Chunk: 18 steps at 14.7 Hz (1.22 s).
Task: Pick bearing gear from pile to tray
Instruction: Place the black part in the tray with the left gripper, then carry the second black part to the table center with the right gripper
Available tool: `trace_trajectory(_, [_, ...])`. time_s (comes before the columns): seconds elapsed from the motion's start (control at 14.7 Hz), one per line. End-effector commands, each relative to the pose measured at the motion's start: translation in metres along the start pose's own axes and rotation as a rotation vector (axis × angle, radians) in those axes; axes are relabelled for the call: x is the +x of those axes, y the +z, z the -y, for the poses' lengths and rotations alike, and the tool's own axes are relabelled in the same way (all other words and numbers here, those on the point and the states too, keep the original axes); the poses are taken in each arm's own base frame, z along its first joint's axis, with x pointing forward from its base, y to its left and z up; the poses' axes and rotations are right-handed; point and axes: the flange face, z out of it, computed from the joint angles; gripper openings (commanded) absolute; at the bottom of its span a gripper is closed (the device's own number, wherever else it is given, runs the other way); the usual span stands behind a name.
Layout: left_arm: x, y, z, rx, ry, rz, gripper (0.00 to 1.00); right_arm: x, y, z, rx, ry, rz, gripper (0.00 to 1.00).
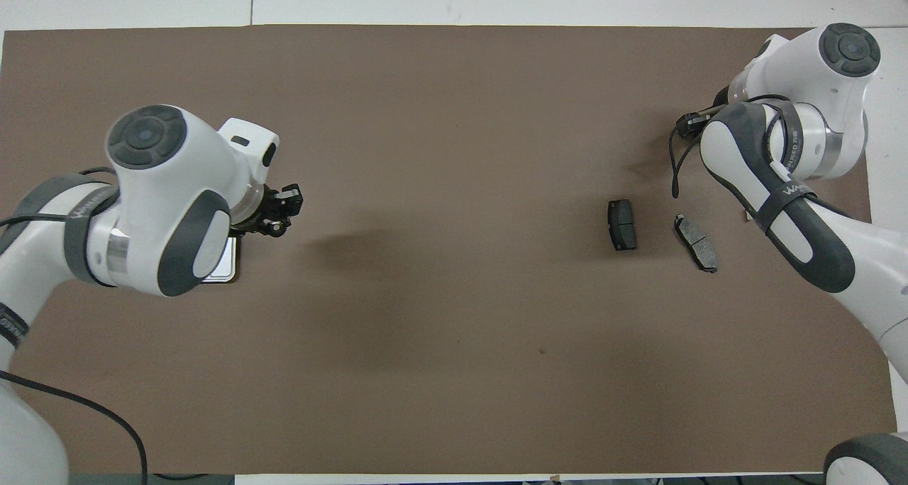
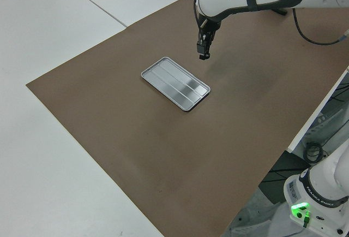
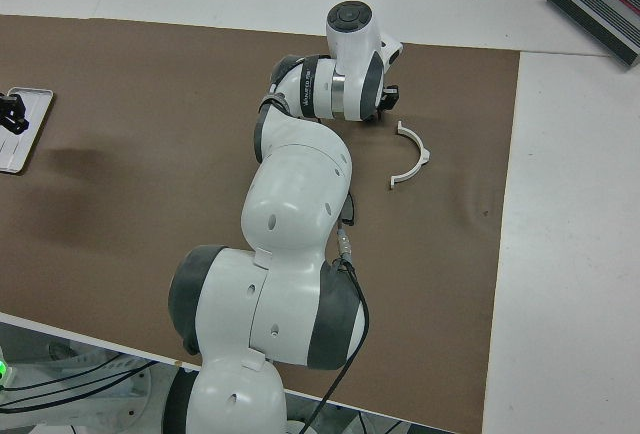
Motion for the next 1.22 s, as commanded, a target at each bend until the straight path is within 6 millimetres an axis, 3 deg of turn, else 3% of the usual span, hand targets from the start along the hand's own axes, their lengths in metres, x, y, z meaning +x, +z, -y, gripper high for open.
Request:
trace_trajectory(0.0, [-0.007, 0.022, 0.024, -0.014, 0.097, -0.047, 0.12, -0.001, 0.000, -0.005, -0.002, 0.006, 0.027, 0.38])
trace_trajectory(0.14, [-0.008, 0.030, 0.037, -0.013, 0.149, -0.043, 0.12, -0.003, 0.003, -0.005, 0.000, 0.007, 0.035, 0.28])
trace_trajectory(0.27, [-0.006, 0.036, 0.054, -0.013, 0.177, -0.039, 0.12, -0.005, 0.004, -0.007, 0.003, 0.010, 0.044, 0.03])
trace_trajectory(0.61, [-0.017, 0.063, 0.056, -0.014, 0.197, -0.050, 0.13, -0.005, -0.007, -0.006, 0.005, 0.015, 0.064, 0.00])
trace_trajectory(0.75, [-0.018, 0.064, 0.057, -0.014, 0.199, -0.042, 0.13, 0.001, -0.042, 0.011, 0.009, 0.002, 0.084, 0.00])
trace_trajectory(0.95, [-0.021, 0.066, 0.057, -0.013, 0.199, -0.036, 0.15, -0.001, -0.110, 0.046, -0.008, 0.052, 0.115, 0.00])
trace_trajectory(1.15, [-0.021, 0.069, 0.065, -0.014, 0.194, -0.036, 0.15, -0.013, -0.170, 0.135, -0.012, 0.178, 0.178, 0.00])
